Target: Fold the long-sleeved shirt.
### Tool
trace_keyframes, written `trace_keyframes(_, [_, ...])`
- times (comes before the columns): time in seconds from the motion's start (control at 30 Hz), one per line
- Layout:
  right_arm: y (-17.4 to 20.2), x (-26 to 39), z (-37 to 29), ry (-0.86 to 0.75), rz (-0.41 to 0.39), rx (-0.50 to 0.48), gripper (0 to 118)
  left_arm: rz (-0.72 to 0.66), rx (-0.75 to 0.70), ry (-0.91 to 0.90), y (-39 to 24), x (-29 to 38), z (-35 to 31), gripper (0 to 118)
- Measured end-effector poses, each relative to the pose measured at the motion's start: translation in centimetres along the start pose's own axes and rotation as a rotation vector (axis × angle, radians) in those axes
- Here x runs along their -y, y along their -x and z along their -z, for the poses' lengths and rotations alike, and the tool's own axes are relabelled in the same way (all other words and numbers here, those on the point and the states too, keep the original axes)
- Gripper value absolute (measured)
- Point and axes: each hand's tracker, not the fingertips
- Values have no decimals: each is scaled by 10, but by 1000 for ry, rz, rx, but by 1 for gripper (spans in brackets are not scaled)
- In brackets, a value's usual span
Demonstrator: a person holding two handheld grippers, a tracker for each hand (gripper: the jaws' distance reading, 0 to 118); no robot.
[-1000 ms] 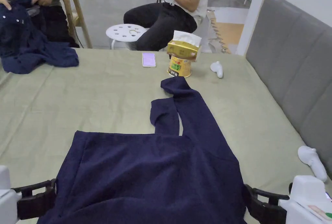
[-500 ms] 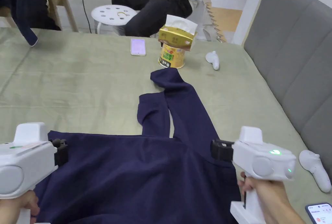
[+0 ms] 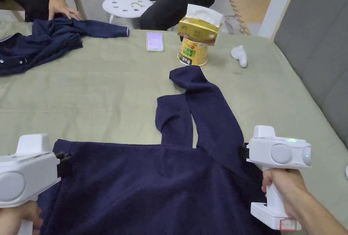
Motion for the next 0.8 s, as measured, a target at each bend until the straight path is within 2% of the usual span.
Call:
trace_keyframes(0.03, [4, 0, 1, -33, -29, 95, 0, -8, 17, 5, 3, -5, 3, 19])
trace_keyframes(0.07, [4, -1, 0, -25, -35, 85, 0, -7, 41, 12, 5, -11, 7, 19])
trace_keyframes(0.1, [-2, -2, -1, -25, -5, 71, 0, 3, 41, 17, 7, -17, 10, 22])
trace_keyframes(0.13, [-10, -2, -2, -25, 46, 34, 0, 8, 41, 12, 12, -25, 13, 29])
trace_keyframes(0.23, [-32, 0, -2, -7, 138, -64, 0, -13, 29, -5, 22, -51, 26, 94])
trace_keyframes(0.27, [-38, 0, -2, -1, 148, -80, 0, -20, 46, 5, 27, -59, 32, 111])
trace_keyframes(0.33, [-40, 3, -1, 3, 181, -91, 0, -7, 60, -6, 23, -67, 44, 106])
trace_keyframes(0.4, [-38, 2, 1, 6, 182, -80, 0, 14, 58, 107, 12, -72, 63, 107])
trace_keyframes(0.5, [-32, -2, 0, 14, 142, -58, 0, 17, 12, 137, 0, -69, 87, 101])
trace_keyframes(0.57, [-33, -3, 0, 19, 126, -61, 0, -49, 36, 160, 7, -68, 92, 96])
trace_keyframes(0.6, [-32, -3, 0, 21, 124, -63, 0, -83, 57, 176, 8, -67, 96, 87])
trace_keyframes(0.63, [-34, -4, 0, 26, 143, -71, 0, -121, 40, 200, 6, -65, 101, 74])
trace_keyframes(0.67, [-37, -3, 0, 29, 167, -83, 0, -135, 16, 215, 17, -63, 100, 54])
trace_keyframes(0.73, [-42, -3, 2, 28, 187, -95, 0, -131, 32, 191, 17, -58, 102, 48])
trace_keyframes(0.8, [-41, -1, 1, 26, 190, -100, 0, -97, 35, 188, 24, -56, 102, 36])
